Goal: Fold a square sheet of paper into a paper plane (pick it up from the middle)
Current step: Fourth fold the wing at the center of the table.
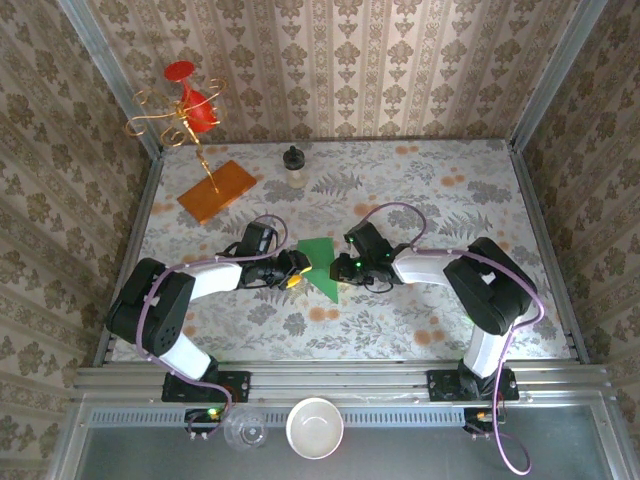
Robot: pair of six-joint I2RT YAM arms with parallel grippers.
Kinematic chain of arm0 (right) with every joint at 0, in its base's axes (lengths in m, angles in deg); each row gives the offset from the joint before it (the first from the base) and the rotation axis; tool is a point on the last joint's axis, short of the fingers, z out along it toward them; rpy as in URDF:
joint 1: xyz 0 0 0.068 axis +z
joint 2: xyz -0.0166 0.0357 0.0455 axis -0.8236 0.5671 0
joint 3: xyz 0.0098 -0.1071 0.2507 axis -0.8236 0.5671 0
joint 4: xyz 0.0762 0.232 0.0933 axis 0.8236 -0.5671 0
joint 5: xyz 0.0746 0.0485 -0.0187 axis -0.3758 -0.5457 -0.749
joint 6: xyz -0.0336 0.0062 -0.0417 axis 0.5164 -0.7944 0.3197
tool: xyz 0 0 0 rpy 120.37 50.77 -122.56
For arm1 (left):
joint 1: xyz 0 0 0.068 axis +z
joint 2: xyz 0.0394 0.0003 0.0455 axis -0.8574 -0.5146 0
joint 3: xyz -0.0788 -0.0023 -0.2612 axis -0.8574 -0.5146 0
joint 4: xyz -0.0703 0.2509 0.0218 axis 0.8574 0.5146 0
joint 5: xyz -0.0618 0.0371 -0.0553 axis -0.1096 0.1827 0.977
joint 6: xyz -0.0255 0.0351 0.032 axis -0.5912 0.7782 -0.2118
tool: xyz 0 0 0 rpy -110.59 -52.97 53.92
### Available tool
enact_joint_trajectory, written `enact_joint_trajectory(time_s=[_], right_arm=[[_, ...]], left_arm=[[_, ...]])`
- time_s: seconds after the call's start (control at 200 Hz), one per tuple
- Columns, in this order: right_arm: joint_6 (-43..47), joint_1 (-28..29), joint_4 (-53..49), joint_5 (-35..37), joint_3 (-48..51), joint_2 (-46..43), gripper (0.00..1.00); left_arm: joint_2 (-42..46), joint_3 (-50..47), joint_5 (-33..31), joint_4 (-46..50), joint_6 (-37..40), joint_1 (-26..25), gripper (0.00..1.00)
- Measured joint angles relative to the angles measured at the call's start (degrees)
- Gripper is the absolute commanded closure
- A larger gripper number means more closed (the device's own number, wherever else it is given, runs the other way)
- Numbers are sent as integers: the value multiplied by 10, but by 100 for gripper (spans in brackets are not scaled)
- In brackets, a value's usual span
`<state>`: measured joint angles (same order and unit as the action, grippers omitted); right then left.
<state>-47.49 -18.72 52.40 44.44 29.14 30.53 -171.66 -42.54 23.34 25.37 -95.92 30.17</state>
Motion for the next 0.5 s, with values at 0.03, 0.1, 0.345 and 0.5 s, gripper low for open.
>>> enact_joint_trajectory(time_s=[0.03,0.1,0.345,0.5], right_arm=[[0,0,0,0,-2,3,82],[0,-1,-2,0,-3,9,86],[-1,-5,-4,0,-4,14,89],[-1,-5,-4,0,-4,14,89]], left_arm=[[0,0,1,0,0,0,53],[0,0,2,-2,0,0,55],[-4,0,4,-4,-1,0,57],[-19,3,10,-8,-1,0,60]])
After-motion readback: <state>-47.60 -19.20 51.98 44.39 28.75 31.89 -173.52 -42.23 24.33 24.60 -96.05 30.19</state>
